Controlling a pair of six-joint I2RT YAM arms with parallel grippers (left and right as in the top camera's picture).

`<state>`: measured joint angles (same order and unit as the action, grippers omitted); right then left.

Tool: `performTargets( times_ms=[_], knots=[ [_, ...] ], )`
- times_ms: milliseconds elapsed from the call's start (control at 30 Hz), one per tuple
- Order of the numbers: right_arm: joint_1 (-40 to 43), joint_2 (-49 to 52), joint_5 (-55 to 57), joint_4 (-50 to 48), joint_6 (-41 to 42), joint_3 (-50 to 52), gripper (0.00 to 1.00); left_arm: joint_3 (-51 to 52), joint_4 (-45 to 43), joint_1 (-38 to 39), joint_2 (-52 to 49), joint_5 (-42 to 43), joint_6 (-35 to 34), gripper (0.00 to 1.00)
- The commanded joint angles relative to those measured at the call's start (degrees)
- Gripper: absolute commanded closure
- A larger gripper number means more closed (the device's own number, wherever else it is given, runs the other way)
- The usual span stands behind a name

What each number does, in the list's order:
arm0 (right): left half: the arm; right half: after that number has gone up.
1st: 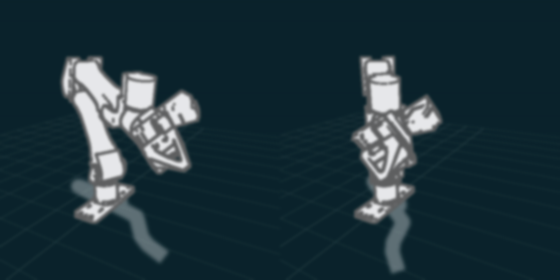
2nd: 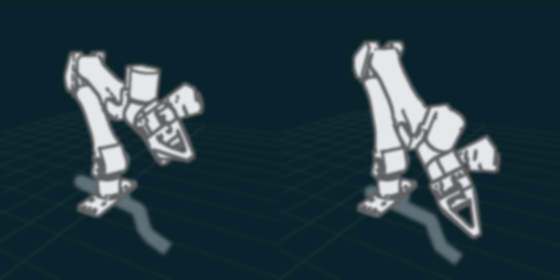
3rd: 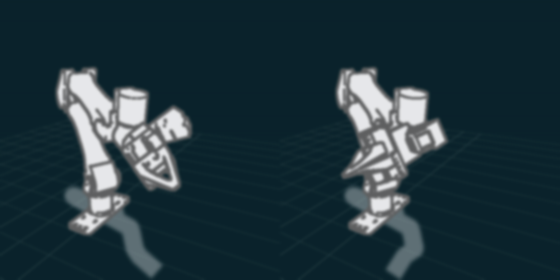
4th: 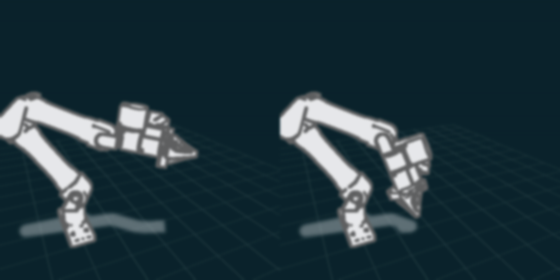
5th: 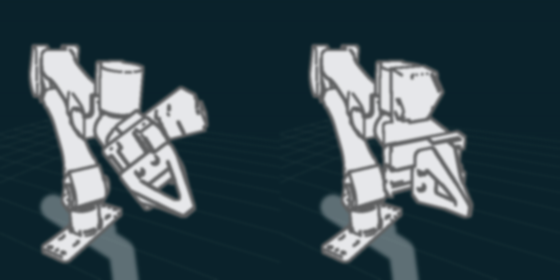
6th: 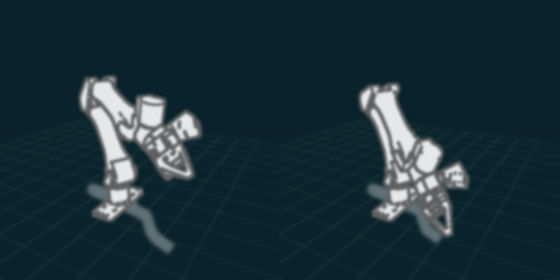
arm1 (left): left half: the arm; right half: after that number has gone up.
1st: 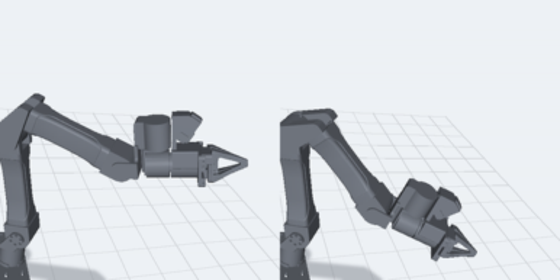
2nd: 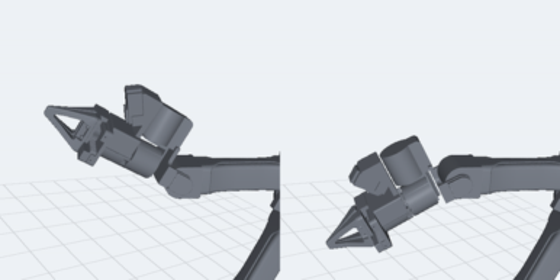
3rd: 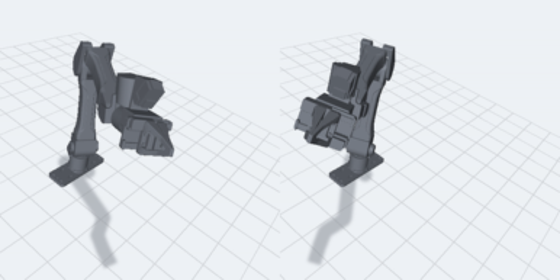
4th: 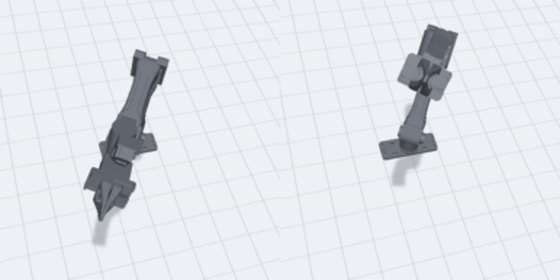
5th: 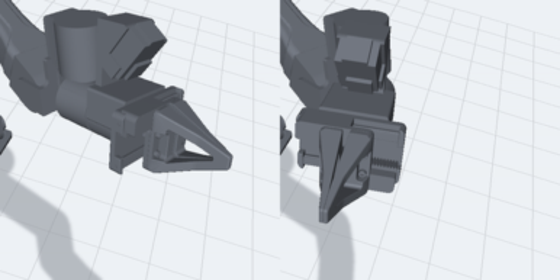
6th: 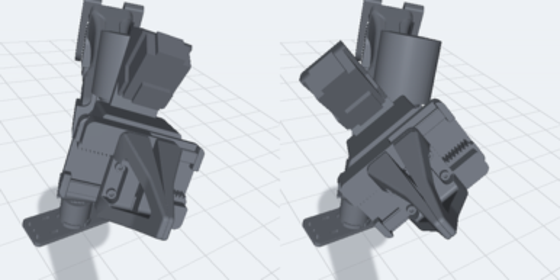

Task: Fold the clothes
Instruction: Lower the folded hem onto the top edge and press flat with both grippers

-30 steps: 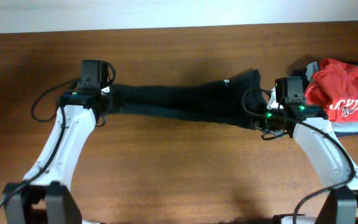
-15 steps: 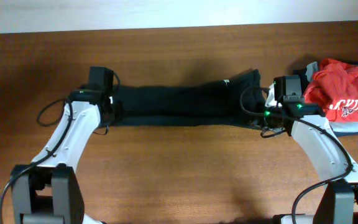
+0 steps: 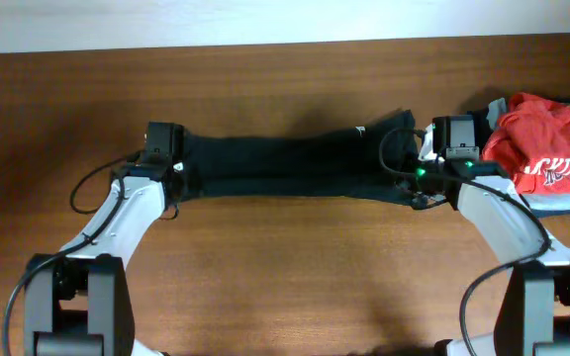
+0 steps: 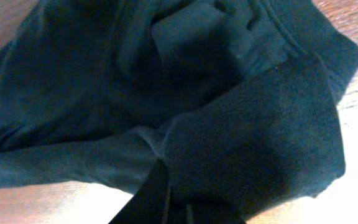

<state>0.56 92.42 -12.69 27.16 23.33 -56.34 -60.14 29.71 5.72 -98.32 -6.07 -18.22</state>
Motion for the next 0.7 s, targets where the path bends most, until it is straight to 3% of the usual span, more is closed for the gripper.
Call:
performTargets(
  times_ms=[0,600,667],
  knots=[
    [0.2,1.4,1.3,-0.8,-0.6,-0.3,0.96,0.5,-1.9,0.1,-1.4,-0.4,-0.6,0.99],
    [-1.3,3.4,-0.2,-7.6,-1.9,-0.3,0.95,0.5,-7.7,0.2,-5.9,-3.0,-0.6,0.99],
    [-1.3,4.3,-0.2,-7.0,-1.9,-0.3,0.78,0.5,-8.1,0.1,-5.9,-3.0,-0.6,0.93]
  ],
)
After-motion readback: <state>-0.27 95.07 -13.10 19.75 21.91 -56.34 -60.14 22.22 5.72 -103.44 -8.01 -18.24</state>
